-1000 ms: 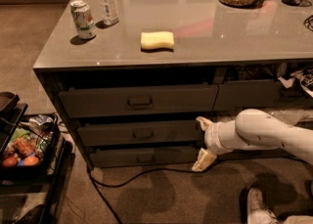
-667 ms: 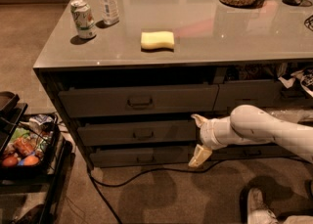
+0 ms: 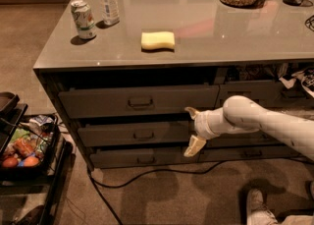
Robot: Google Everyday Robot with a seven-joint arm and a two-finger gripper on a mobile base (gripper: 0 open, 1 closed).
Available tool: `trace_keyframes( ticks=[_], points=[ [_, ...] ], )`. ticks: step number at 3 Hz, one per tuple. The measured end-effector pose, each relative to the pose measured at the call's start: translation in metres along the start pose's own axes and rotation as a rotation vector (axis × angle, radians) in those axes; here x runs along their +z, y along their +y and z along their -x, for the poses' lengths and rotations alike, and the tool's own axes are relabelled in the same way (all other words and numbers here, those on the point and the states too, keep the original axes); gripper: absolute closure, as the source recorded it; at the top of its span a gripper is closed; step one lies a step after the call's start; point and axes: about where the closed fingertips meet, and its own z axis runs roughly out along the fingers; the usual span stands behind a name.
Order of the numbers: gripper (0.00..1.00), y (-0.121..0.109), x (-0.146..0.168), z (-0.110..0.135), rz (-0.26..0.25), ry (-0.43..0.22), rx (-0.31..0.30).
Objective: Open middle drawer
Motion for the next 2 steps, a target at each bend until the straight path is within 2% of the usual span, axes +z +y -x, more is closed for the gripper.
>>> trace_keyframes(
  ticks=[1, 2],
  points=[
    [0.00, 0.006, 0.016, -0.015, 0.024, -0.029, 0.078],
    [0.00, 0.028, 0.035, -0.032, 0.037, -0.068, 0.186]
  ],
)
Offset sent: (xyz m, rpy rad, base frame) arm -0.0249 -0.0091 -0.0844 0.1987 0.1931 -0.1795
